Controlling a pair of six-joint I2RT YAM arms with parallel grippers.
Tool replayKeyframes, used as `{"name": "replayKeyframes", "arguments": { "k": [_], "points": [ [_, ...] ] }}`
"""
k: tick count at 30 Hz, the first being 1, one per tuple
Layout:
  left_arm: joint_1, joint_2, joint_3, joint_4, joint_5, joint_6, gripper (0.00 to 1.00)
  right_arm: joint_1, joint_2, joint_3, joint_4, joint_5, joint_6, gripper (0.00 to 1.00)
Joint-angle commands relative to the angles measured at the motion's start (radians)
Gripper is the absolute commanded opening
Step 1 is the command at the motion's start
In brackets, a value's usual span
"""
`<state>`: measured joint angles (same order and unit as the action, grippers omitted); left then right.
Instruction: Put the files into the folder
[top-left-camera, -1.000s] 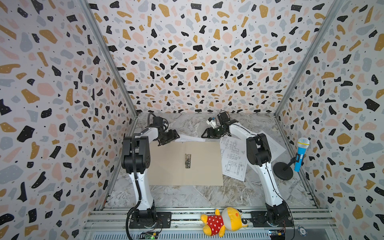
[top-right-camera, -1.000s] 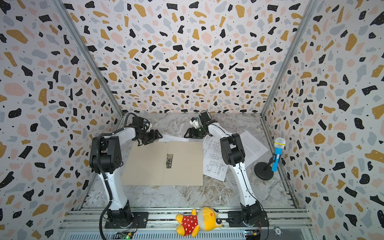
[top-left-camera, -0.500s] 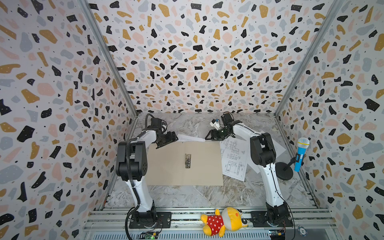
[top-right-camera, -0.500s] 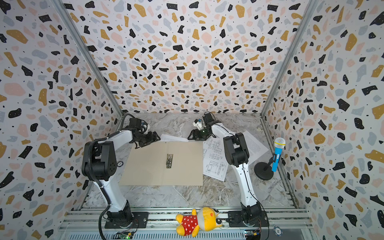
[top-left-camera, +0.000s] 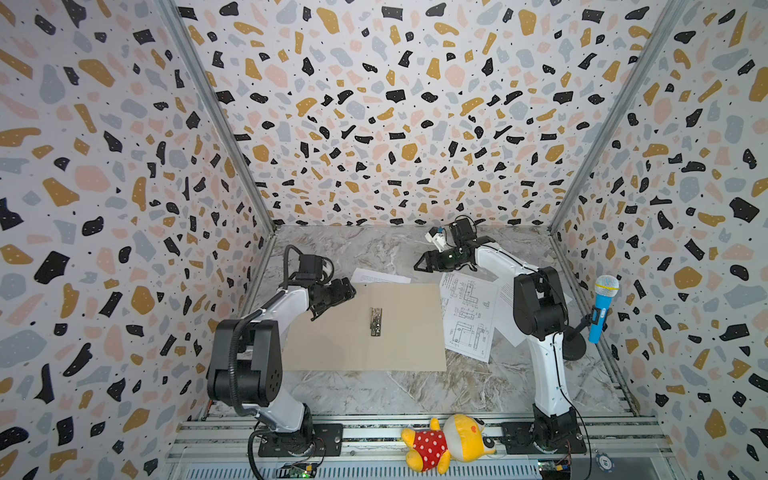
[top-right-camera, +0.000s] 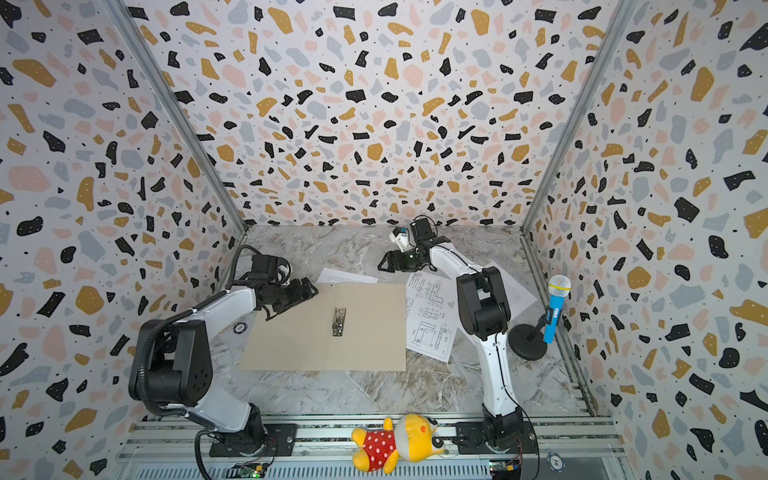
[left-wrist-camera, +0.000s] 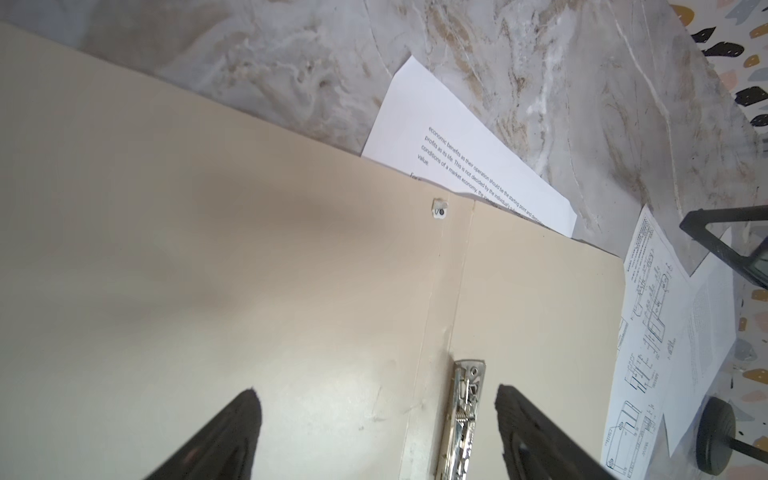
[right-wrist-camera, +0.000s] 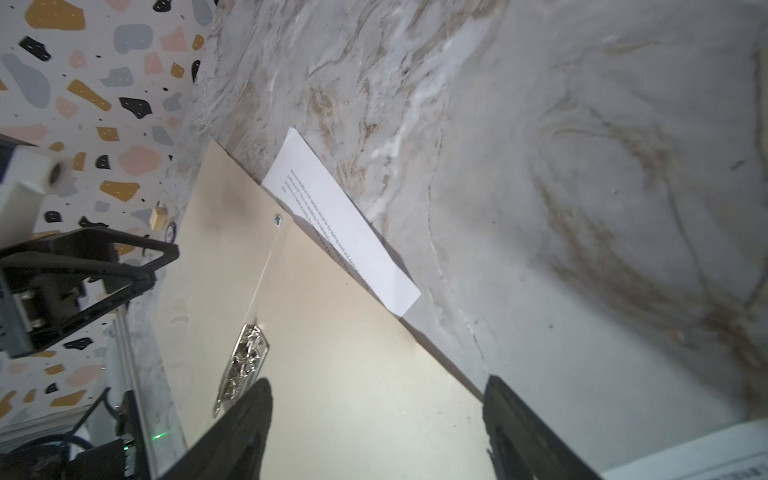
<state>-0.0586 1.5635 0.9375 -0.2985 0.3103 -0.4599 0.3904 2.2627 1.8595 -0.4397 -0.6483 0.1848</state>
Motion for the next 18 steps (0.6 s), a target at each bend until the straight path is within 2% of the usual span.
{"name": "replayKeyframes", "arguments": {
  "k": [1, 5, 9, 13, 18],
  "points": [
    [-0.033, -0.060, -0.054, 0.075, -0.036, -0.087, 0.89, 0.050, 0.023, 0.086, 0.010, 0.083, -0.083, 0.80],
    [-0.071, -0.081, -0.087, 0.095, -0.035, -0.134, 0.89, 0.082, 0.123, 0.237, -0.048, 0.121, -0.214, 0.80],
    [-0.076, -0.075, -0.048, 0.090, -0.069, -0.156, 0.89, 0.091, 0.173, 0.288, -0.024, 0.186, -0.223, 0.78],
    [-0.072, 0.008, 0.088, 0.060, -0.082, -0.153, 0.89, 0.162, 0.175, 0.289, 0.014, 0.378, -0.335, 0.77],
    [-0.070, 0.110, 0.203, 0.007, -0.049, -0.135, 0.84, 0.204, 0.195, 0.288, 0.020, 0.444, -0.387, 0.73]
  ]
}}
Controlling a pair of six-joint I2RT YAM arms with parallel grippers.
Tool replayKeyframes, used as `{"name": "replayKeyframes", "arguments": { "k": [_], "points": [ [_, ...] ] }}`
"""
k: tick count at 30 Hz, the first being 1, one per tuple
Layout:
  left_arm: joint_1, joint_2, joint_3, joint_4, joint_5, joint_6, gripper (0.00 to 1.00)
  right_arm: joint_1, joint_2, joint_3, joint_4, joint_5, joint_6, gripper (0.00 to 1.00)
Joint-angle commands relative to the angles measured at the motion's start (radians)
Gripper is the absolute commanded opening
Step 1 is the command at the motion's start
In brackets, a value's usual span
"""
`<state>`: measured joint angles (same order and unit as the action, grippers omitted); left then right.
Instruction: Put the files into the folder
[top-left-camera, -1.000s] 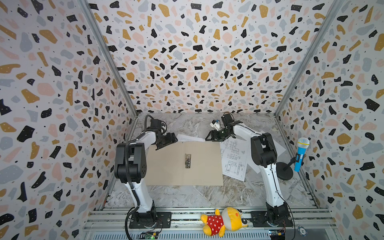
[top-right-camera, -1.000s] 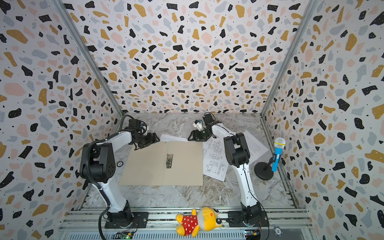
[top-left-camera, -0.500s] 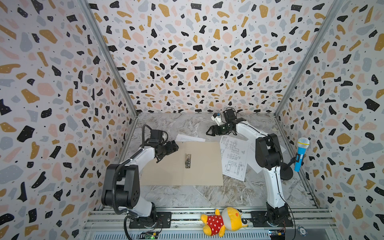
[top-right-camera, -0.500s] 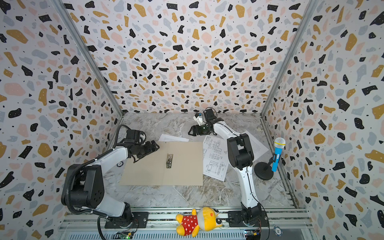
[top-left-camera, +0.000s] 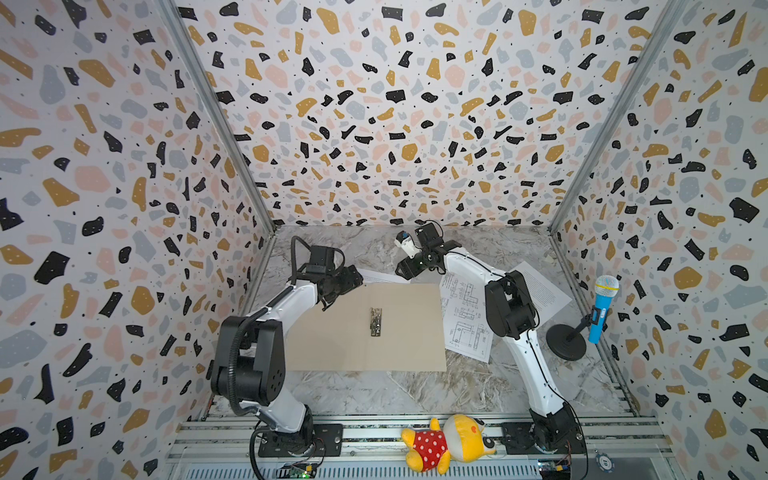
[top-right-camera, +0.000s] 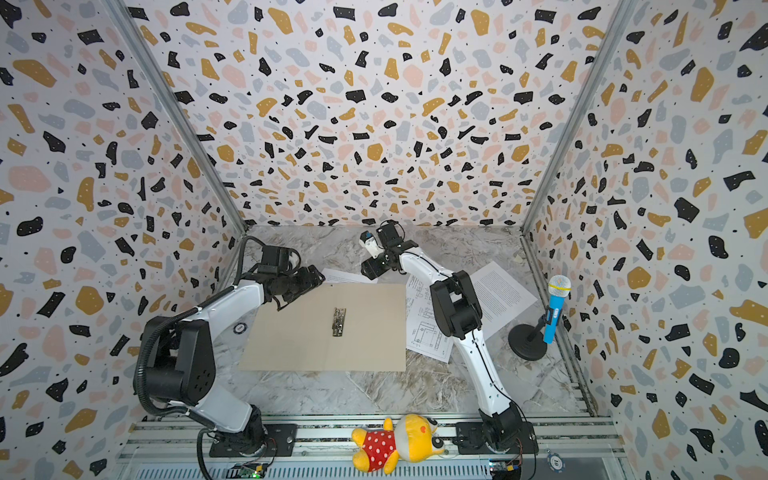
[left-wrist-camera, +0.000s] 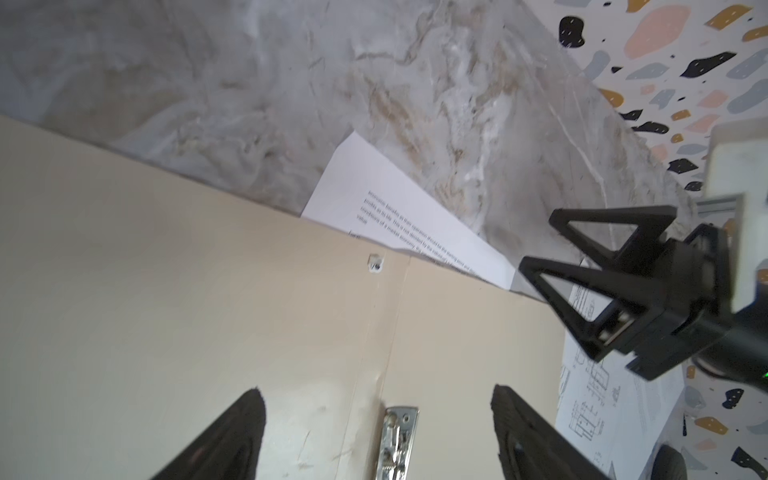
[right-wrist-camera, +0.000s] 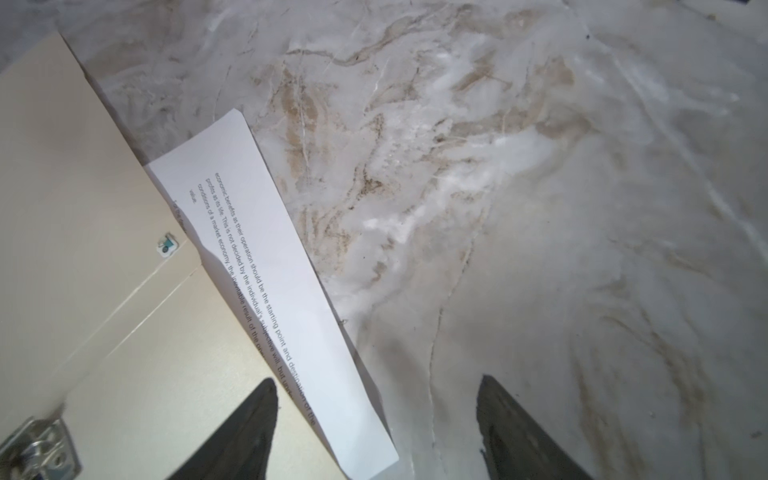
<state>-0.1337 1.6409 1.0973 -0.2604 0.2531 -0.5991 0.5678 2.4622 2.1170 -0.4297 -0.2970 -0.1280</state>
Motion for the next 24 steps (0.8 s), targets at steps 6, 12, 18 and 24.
{"name": "replayKeyframes", "arguments": {
  "k": [6, 12, 18, 24],
  "points": [
    [0.011, 0.087, 0.092, -0.061, -0.034, 0.023, 0.81, 0.053, 0.013, 0.033, 0.021, 0.183, -0.160, 0.68],
    [0.014, 0.148, 0.133, -0.084, -0.017, 0.045, 0.79, 0.084, 0.049, 0.047, 0.005, 0.269, -0.211, 0.66],
    [0.014, 0.186, 0.171, -0.095, -0.027, 0.074, 0.78, 0.083, 0.084, 0.063, -0.020, 0.368, -0.224, 0.59],
    [0.014, 0.230, 0.198, -0.119, -0.062, 0.117, 0.77, 0.040, 0.110, 0.069, -0.087, 0.407, -0.203, 0.56]
  ]
}}
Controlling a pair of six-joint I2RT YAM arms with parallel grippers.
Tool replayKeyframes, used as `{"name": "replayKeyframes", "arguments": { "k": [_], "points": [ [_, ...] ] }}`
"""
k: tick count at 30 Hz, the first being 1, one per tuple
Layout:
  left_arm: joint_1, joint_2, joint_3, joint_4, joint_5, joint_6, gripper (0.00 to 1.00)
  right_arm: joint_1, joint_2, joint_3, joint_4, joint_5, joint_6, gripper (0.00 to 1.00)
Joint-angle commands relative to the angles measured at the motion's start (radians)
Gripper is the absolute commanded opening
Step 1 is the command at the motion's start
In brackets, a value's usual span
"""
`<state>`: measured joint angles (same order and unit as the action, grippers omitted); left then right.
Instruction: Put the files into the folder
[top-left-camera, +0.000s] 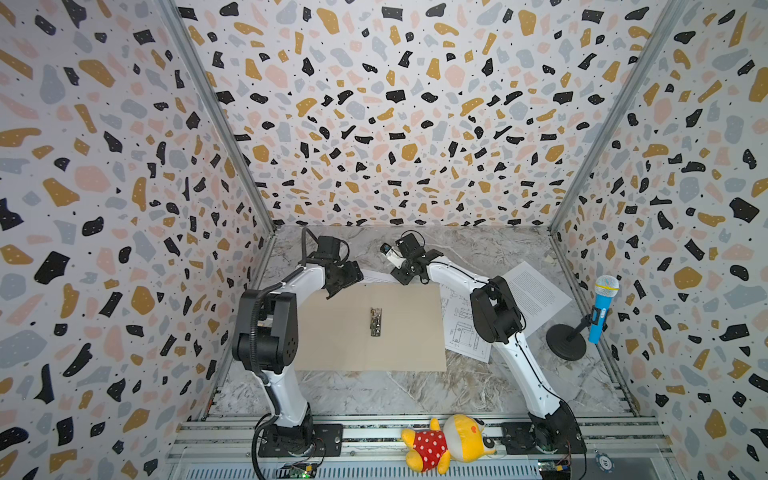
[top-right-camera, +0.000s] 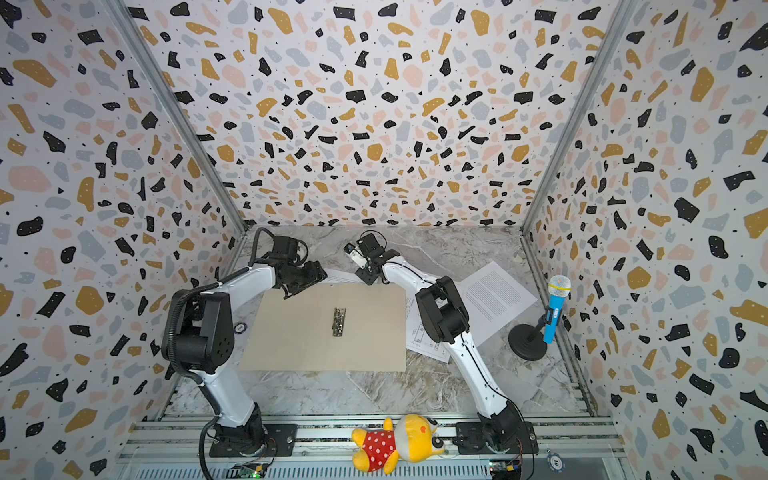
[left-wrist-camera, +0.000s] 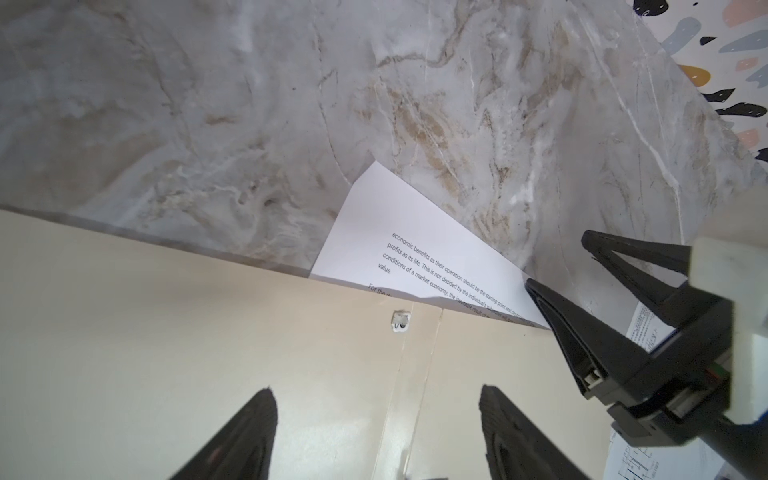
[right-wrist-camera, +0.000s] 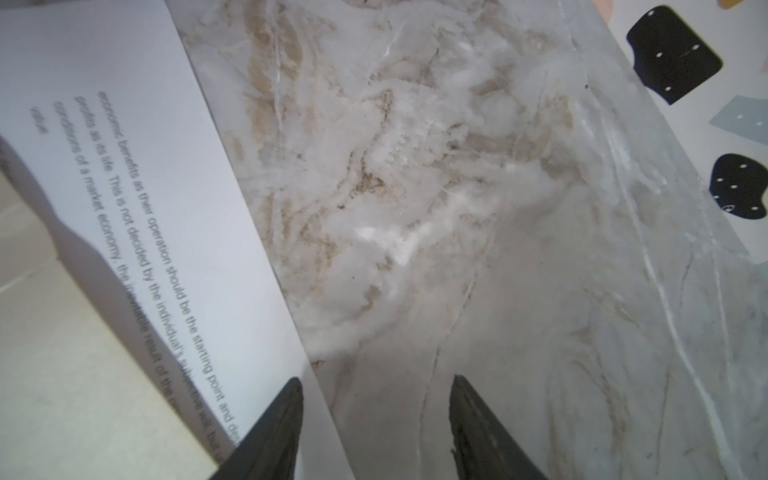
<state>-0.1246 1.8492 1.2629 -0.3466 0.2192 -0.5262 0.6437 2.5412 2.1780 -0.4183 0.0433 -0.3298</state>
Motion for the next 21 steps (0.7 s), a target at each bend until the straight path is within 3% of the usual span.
{"name": "replayKeyframes", "arguments": {
  "k": [1, 5, 9, 14, 21],
  "points": [
    [0.005, 0.034, 0.041, -0.040, -0.029, 0.054, 0.77, -0.044, 0.025, -0.004, -0.093, 0.071, -0.003, 0.55],
    [0.006, 0.071, 0.093, -0.039, -0.065, 0.080, 0.77, -0.061, -0.001, -0.039, -0.076, 0.042, -0.002, 0.56],
    [0.013, 0.139, 0.238, -0.079, -0.112, 0.147, 0.77, -0.063, -0.024, -0.054, -0.067, -0.013, 0.017, 0.57],
    [0.012, 0.240, 0.362, -0.134, -0.093, 0.249, 0.74, -0.071, -0.100, -0.117, 0.017, -0.124, 0.134, 0.73],
    [0.011, 0.298, 0.385, -0.160, -0.104, 0.332, 0.70, -0.087, -0.238, -0.276, 0.117, -0.284, 0.211, 0.78]
  ]
}}
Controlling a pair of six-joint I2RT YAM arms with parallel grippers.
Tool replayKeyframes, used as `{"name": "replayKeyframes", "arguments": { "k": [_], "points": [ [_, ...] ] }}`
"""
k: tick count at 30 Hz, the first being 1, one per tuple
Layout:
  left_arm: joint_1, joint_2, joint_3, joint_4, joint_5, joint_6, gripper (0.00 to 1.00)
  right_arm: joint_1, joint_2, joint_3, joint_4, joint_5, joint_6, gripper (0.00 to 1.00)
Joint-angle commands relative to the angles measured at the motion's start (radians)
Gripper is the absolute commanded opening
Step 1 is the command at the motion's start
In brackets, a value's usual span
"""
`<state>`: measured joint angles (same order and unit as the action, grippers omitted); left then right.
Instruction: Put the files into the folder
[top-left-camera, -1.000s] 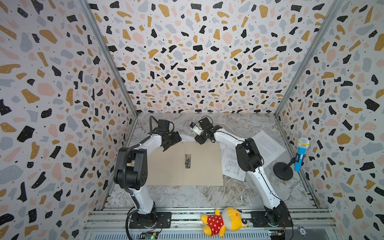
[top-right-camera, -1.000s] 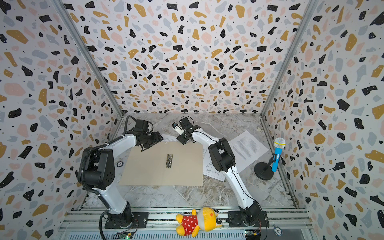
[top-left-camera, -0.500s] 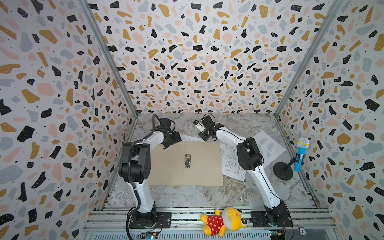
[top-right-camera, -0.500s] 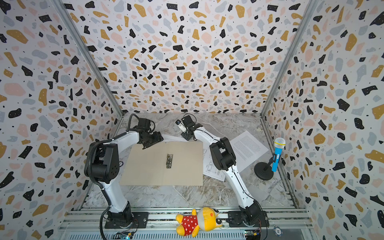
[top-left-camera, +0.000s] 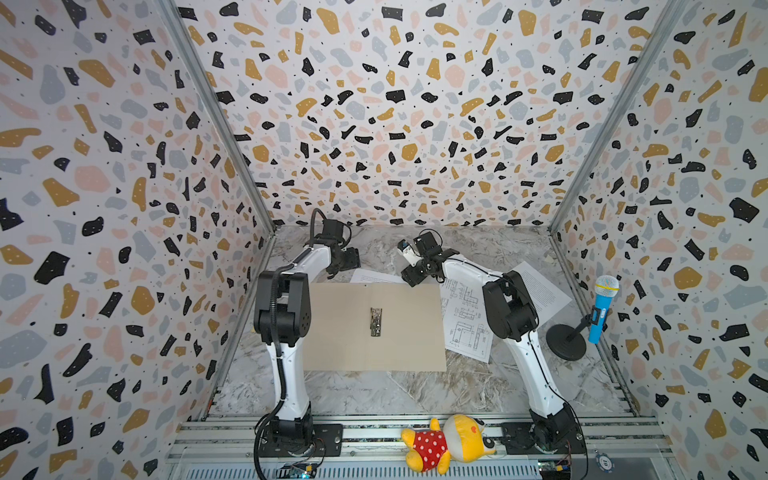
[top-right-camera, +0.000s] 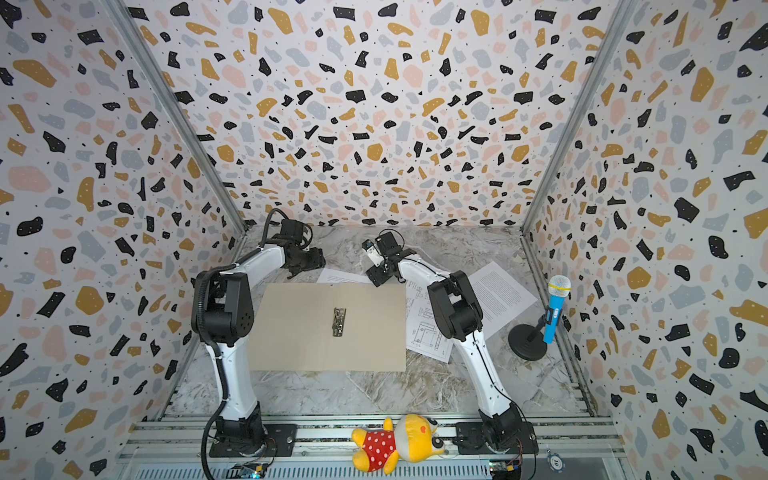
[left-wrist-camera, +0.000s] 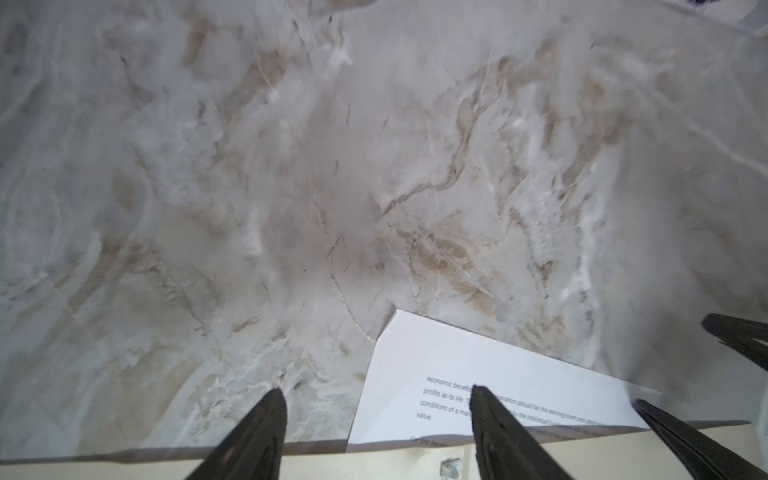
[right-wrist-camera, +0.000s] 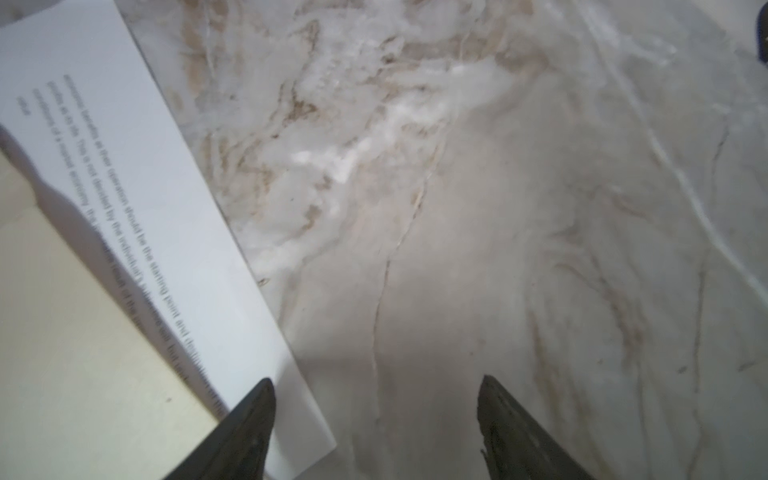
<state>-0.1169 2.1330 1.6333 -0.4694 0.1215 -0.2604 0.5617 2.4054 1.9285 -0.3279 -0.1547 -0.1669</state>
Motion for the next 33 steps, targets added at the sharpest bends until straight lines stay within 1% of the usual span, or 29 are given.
{"name": "replayKeyframes", "arguments": {
  "k": [1, 7, 10, 16, 18, 20, 23, 25, 28, 30, 33],
  "points": [
    [0.005, 0.019, 0.018, -0.036, -0.001, 0.075, 0.70, -0.007, -0.114, -0.041, 0.021, -0.092, 0.051, 0.79],
    [0.004, 0.056, 0.052, -0.056, 0.029, 0.111, 0.67, -0.035, -0.196, -0.129, -0.003, -0.112, 0.119, 0.81],
    [0.005, 0.068, 0.060, -0.055, 0.049, 0.128, 0.65, -0.046, -0.241, -0.176, 0.001, -0.150, 0.145, 0.82],
    [0.006, 0.098, 0.090, -0.056, 0.124, 0.173, 0.62, -0.051, -0.311, -0.273, -0.008, -0.209, 0.176, 0.82],
    [0.008, 0.117, 0.110, -0.072, 0.144, 0.195, 0.61, -0.048, -0.321, -0.310, -0.010, -0.200, 0.193, 0.82],
    [0.013, 0.134, 0.129, -0.084, 0.162, 0.214, 0.60, -0.049, -0.320, -0.328, -0.011, -0.169, 0.235, 0.81],
    [0.029, 0.154, 0.143, -0.082, 0.210, 0.231, 0.57, -0.051, -0.299, -0.314, -0.025, -0.176, 0.288, 0.78],
    [0.031, 0.167, 0.157, -0.082, 0.215, 0.246, 0.55, -0.051, -0.278, -0.294, -0.017, -0.178, 0.324, 0.77],
    [0.033, 0.192, 0.184, -0.098, 0.218, 0.268, 0.50, -0.050, -0.234, -0.248, -0.006, -0.185, 0.386, 0.71],
    [0.033, 0.203, 0.192, -0.099, 0.219, 0.280, 0.48, -0.049, -0.201, -0.208, -0.016, -0.198, 0.402, 0.68],
    [0.033, 0.214, 0.197, -0.103, 0.209, 0.300, 0.46, -0.046, -0.155, -0.156, -0.050, -0.200, 0.396, 0.66]
  ]
}}
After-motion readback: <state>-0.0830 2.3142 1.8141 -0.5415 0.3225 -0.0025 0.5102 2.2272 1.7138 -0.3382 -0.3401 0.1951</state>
